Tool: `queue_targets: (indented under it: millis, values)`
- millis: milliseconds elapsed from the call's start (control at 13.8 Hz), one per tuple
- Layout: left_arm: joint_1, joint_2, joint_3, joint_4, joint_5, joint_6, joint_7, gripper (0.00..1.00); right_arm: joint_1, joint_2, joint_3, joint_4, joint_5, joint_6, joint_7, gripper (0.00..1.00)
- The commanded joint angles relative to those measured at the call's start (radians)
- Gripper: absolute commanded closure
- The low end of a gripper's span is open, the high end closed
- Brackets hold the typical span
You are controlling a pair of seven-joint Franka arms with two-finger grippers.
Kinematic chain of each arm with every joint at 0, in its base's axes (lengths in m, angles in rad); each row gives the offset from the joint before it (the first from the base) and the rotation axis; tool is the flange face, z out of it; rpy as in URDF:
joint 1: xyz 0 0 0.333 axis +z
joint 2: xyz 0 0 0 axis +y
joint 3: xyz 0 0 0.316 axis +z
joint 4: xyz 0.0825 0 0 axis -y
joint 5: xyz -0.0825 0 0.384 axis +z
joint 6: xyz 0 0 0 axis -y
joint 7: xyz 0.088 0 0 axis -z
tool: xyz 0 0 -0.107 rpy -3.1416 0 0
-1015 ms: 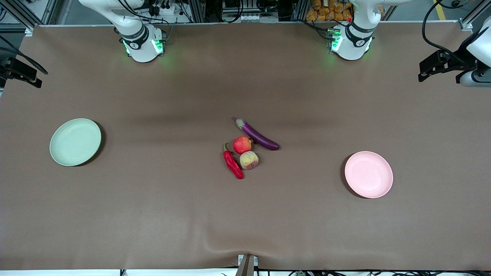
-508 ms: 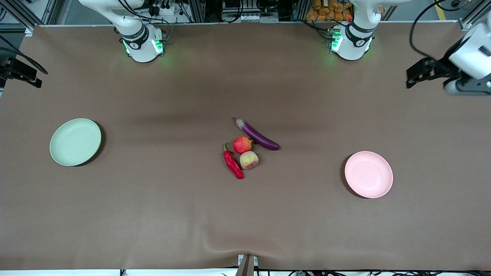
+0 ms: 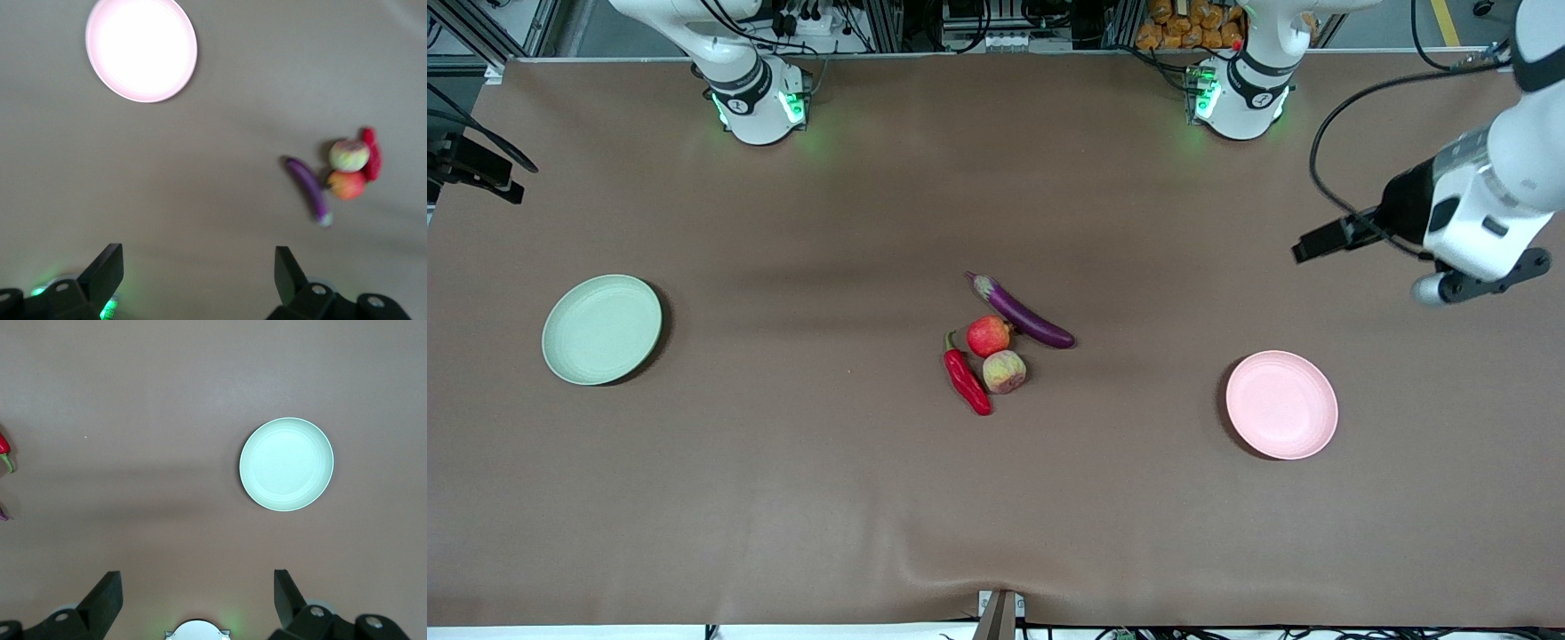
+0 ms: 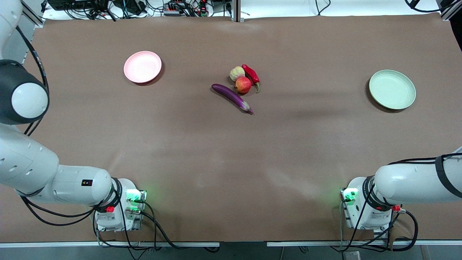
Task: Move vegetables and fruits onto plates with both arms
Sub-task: 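Reach the left gripper toward the purple eggplant in the produce pile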
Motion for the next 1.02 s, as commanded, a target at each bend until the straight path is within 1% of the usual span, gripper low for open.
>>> queue_targets:
  millis: [0, 363, 580, 653, 798, 943]
  values:
    - [-0.057, 0.062, 0.001, 0.035, -0.043, 0.075, -0.24, 0.0, -0.009, 0.009, 0.003, 0.016, -0.002, -0.013, -0.011, 0.0]
    - [-0.211, 0.184, 0.009, 0.035, -0.035, 0.273, -0.596, 0.0, -0.006, 0.009, 0.003, 0.018, -0.002, -0.013, -0.011, 0.0]
    - [-0.287, 0.247, 0.01, 0.035, -0.03, 0.356, -0.701, 0.0, -0.009, 0.009, 0.005, 0.018, -0.002, -0.013, -0.011, 0.0]
    - [-0.321, 0.276, 0.013, 0.037, -0.027, 0.379, -0.786, 0.0, -0.006, 0.012, 0.003, 0.018, -0.002, -0.013, -0.011, 0.0]
    - [-0.376, 0.327, 0.015, 0.037, -0.014, 0.515, -0.97, 0.0, -0.007, 0.017, 0.003, 0.019, -0.002, -0.013, -0.011, 0.0]
    - [-0.43, 0.379, 0.018, 0.037, -0.003, 0.644, -1.102, 0.0, -0.007, 0.018, 0.003, 0.019, -0.002, -0.013, -0.011, 0.0]
